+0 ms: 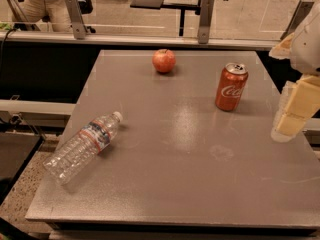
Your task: Knock coke can over
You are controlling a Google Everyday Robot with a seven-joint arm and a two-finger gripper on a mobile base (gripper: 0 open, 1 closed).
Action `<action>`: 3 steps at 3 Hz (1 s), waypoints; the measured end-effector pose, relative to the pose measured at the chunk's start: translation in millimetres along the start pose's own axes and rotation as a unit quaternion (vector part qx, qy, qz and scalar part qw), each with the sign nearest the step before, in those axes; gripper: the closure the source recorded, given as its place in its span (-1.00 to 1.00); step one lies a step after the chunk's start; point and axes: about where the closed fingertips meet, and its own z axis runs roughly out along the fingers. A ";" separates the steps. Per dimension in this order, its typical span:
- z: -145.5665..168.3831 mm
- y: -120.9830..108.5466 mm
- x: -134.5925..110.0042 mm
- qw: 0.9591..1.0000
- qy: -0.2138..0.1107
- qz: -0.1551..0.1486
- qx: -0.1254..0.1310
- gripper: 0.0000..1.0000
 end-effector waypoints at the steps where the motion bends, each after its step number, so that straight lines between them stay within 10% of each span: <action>1: 0.0 0.0 0.0 1.000 0.000 0.000 0.000 -1.00; 3: 27.6 -37.1 -17.2 0.995 -0.078 0.059 0.004 -1.00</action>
Offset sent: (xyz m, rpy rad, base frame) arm 0.0541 0.0149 -0.0149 0.2235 -0.0239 -0.0776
